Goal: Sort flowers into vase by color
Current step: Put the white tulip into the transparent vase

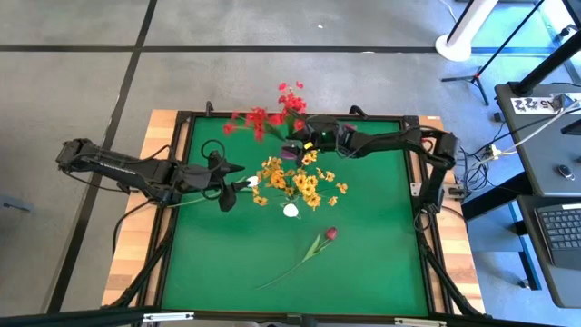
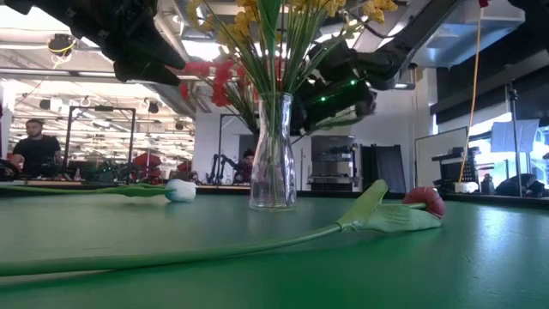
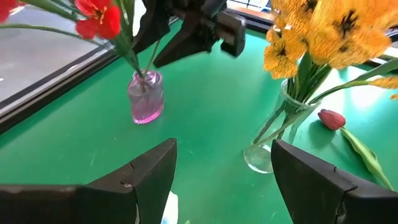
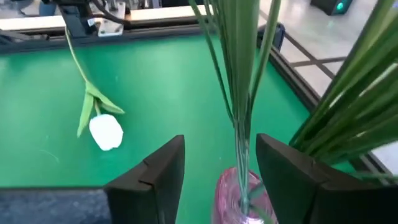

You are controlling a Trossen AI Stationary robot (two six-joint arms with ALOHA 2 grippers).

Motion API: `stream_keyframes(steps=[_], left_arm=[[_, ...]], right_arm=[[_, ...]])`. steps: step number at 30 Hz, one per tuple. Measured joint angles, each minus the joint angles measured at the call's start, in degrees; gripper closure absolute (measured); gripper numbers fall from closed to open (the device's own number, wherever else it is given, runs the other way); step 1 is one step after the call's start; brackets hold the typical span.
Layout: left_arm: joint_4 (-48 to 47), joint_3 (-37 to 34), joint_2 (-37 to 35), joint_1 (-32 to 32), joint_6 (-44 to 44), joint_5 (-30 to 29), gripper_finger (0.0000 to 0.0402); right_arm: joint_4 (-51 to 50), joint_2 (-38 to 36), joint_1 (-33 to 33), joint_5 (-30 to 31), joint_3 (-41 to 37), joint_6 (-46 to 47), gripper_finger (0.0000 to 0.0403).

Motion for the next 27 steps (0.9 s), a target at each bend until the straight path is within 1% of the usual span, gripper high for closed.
stream_keyframes(steps=[8,12,18,27], left_arm=[[-0.6,0.0,0.0,0.0,-0.4,-0.1,0.0147],[-0.6,0.0,0.0,0.0,-0.7,-0.2,0.0147],[-0.6,0.0,0.0,0.0,-1.2,-0.2,0.0147],[-0.5,0.0,0.0,0.0,-1.4,-0.2,0.0147]], right_arm=[[-2.8,-4.8,2.2,-0.5,0.0,0.1,0.0205],[-5.4,-6.3,3.1,2.4,0.0,-0.3,0.0205],[-13.7,-9.7,3.4,5.5,0.0,-0.3,0.0205],[-15.1,-14.3,3.4,1.9,0.0,0.8,0.0205]])
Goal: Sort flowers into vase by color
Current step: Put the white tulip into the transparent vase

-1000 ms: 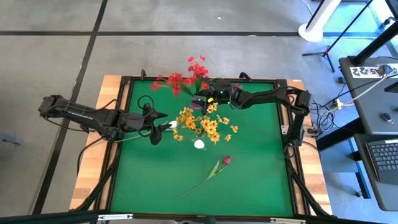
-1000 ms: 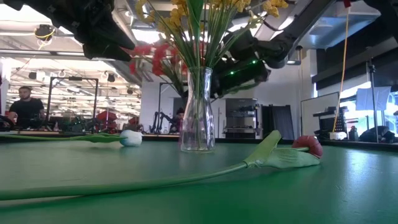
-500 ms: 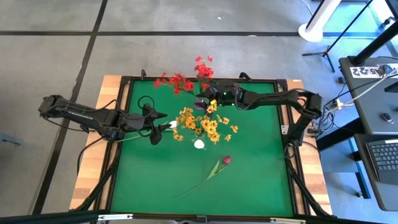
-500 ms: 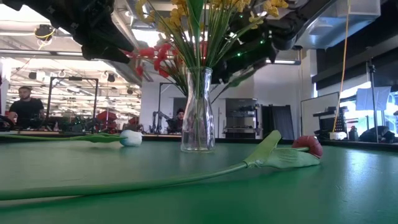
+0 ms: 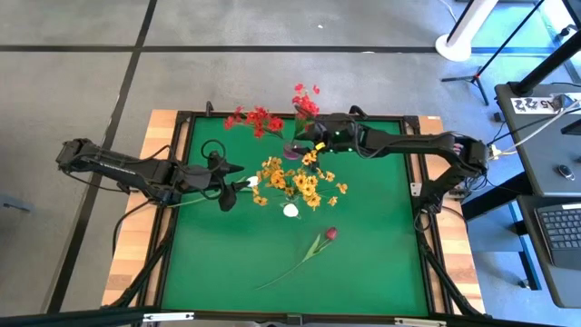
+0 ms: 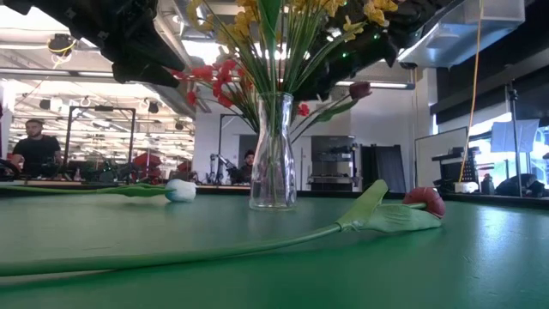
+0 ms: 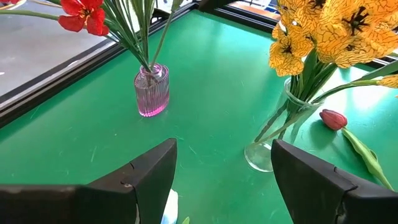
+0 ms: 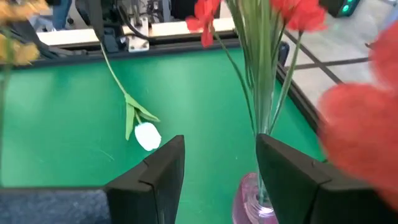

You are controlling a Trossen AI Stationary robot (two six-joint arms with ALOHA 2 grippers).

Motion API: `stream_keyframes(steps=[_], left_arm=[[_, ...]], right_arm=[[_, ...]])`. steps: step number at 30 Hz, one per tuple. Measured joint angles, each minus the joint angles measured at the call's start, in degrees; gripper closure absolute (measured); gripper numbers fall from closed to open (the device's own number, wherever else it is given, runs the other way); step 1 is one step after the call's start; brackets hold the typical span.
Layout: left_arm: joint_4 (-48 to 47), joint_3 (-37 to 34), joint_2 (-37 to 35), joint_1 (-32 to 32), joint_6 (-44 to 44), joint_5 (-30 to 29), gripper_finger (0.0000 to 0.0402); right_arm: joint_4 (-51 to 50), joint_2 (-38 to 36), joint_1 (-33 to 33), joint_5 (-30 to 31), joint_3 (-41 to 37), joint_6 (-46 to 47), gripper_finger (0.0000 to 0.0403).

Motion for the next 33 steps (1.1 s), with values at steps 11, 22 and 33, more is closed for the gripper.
stream_keyframes(steps=[11,22,33], left_arm=[[0.0,0.0,0.0,0.0,-0.1,0.0,0.0147],[0.0,0.0,0.0,0.0,-0.4,0.0,0.0147],[-6.1,0.0,0.1,0.0,-5.0,4.2,0.0147]], right_arm=[[-6.9,-6.9,0.0,0.0,0.0,-0.7,0.0205],[-15.8,-17.1,0.0,-7.0,0.0,0.8,0.0205],[-24.5,-35.1,0.0,-6.0,0.0,3.4,0.0205]])
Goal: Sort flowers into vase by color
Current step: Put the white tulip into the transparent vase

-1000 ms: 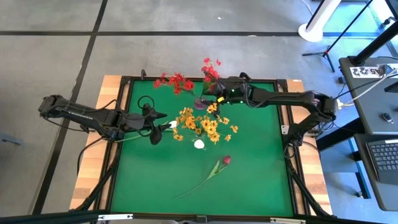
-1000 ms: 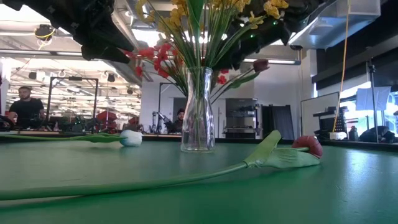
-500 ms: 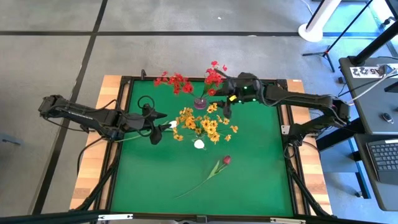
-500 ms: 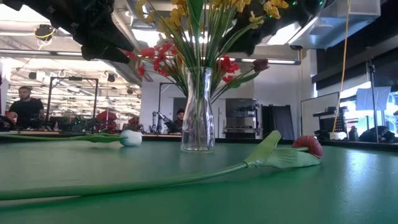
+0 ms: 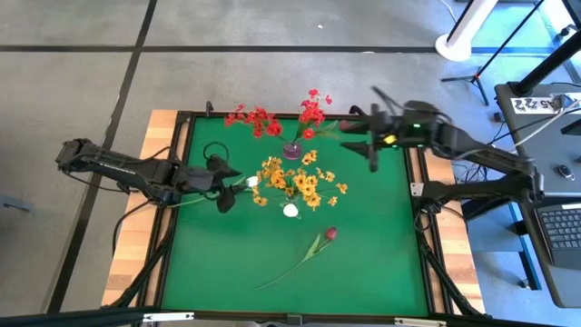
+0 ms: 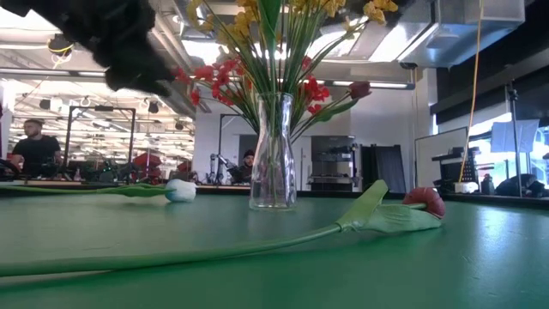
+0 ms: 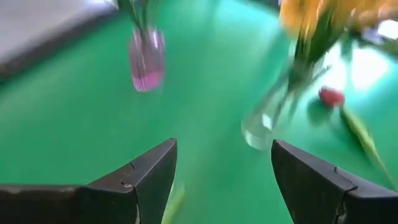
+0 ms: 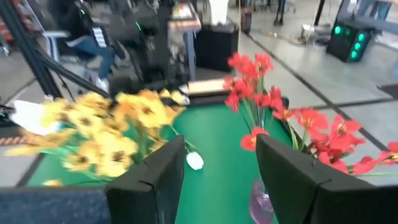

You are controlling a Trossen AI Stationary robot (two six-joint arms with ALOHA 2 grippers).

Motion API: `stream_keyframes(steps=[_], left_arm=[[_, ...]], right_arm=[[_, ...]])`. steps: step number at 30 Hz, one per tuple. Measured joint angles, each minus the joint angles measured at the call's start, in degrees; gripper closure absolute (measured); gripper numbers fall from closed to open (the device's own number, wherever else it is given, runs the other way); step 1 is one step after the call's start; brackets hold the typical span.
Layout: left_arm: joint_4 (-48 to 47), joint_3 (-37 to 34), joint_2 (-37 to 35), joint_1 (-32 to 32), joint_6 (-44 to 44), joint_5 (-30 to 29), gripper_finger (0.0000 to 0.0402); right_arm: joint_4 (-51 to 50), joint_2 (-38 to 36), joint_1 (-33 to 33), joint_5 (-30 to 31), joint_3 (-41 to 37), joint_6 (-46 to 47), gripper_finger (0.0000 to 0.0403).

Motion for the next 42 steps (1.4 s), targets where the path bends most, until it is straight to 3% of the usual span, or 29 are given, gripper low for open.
stream_keyframes(steps=[4,8,18,28,33,38,42], left_arm=[[-11.7,-0.1,3.4,0.0,-8.2,5.3,0.0147],[-16.9,-0.1,8.8,0.0,-13.3,8.7,0.0147],[-26.5,-0.1,23.3,8.5,-16.1,11.6,0.0147],[-26.4,0.4,28.7,14.3,-13.1,15.0,0.0159],[-25.9,0.3,28.9,13.9,-14.8,16.2,0.0213],[-25.8,0.7,29.1,14.0,-13.3,18.9,0.0299],[-36.4,4.4,29.0,12.6,-10.9,16.3,0.0383]], right_arm=[[-1.5,-4.5,0.0,-0.1,0.0,0.6,0.0205],[-2.4,-6.4,0.0,0.0,0.0,0.7,0.0205],[-3.2,-4.1,0.0,-0.5,0.0,1.5,0.0205],[-3.2,-1.3,0.0,-1.5,0.0,1.1,0.0205],[-4.4,-0.7,0.2,-1.7,0.0,1.3,0.0205],[-4.8,-0.6,3.3,0.4,0.0,1.1,0.0205],[-4.8,-0.6,6.2,1.8,0.0,1.0,0.0205]])
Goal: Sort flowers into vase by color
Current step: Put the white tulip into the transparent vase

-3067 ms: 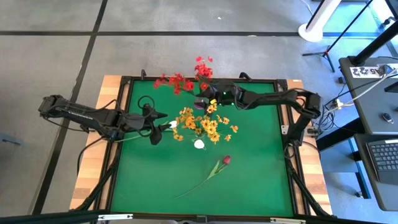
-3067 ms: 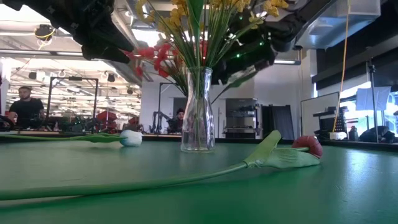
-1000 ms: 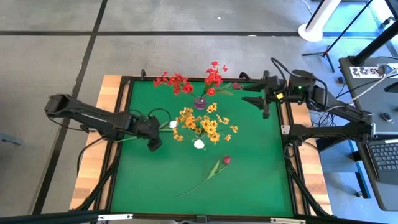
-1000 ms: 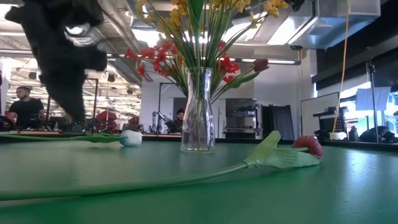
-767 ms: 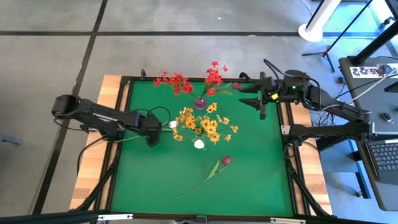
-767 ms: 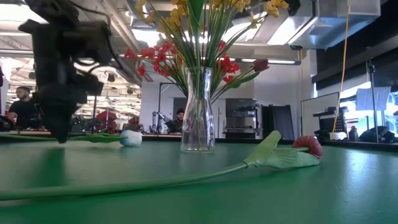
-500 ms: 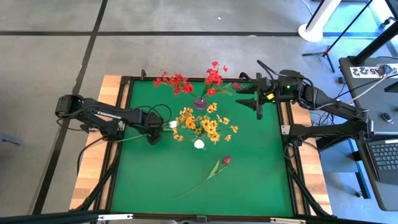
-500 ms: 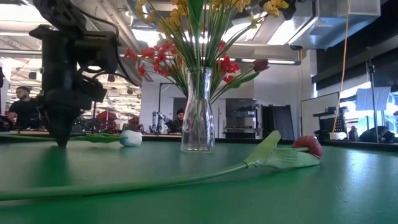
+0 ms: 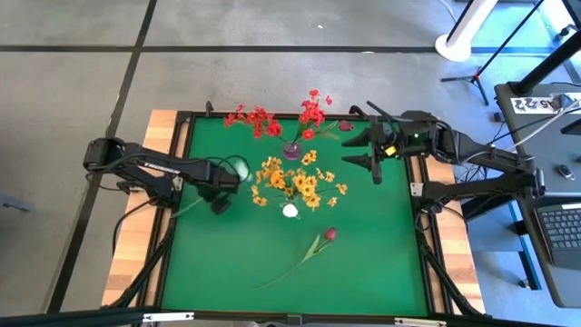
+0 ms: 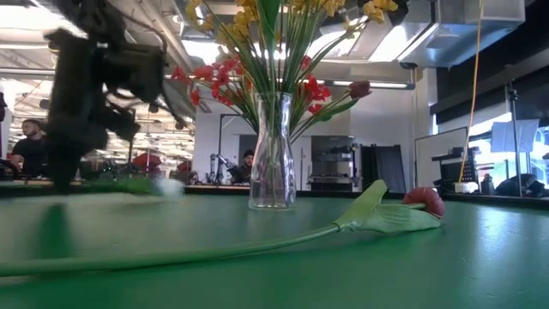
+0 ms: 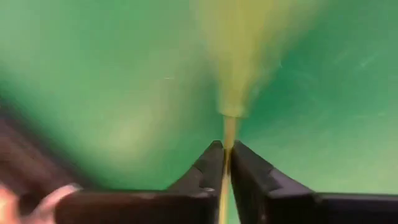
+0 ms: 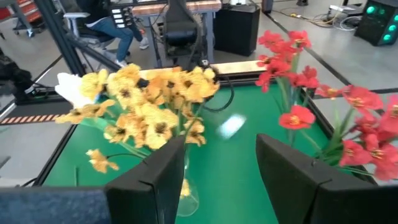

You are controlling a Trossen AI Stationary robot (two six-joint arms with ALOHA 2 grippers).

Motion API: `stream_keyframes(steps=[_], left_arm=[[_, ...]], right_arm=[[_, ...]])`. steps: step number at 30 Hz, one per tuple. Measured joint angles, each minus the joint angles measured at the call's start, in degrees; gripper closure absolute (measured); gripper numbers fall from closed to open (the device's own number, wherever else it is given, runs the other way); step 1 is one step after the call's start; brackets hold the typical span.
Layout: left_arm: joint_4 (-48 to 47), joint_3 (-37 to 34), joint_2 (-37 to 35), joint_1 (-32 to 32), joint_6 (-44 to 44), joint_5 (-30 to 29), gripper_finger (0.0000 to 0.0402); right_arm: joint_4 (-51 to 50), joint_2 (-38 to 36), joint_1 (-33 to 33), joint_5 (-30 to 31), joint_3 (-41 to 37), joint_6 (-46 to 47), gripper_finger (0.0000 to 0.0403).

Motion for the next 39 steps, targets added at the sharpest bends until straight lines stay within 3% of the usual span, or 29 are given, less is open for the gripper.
stream_keyframes(steps=[8,14,19,23,28,35,39], left_arm=[[-17.0,19.5,-0.4,-7.7,-1.1,-13.0,0.0397],[-29.6,36.5,-3.2,-15.5,-7.2,-26.6,0.0399],[-29.2,47.1,-8.4,-21.9,-11.5,-38.9,0.0400],[-15.8,48.2,-13.2,-28.3,-5.6,-46.2,0.0401],[11.7,43.0,-15.7,-37.0,12.9,-47.0,0.0401],[50.1,30.3,-14.3,-45.2,34.1,-43.9,0.0401],[70.7,19.7,-12.1,-45.7,40.0,-43.9,0.0401]], right_arm=[[0.0,0.0,4.0,5.2,0.0,-1.2,0.0205],[-0.6,0.0,4.4,5.7,0.0,-1.2,0.0205],[-1.3,0.0,4.3,5.9,0.0,-1.1,0.0205],[-1.0,0.0,4.3,6.2,0.0,-1.1,0.0205],[-0.8,0.0,4.3,6.2,0.0,-1.1,0.0205],[-0.8,0.0,4.3,6.2,0.0,-1.1,0.0205],[-0.8,0.0,4.3,6.2,0.0,-1.1,0.0205]])
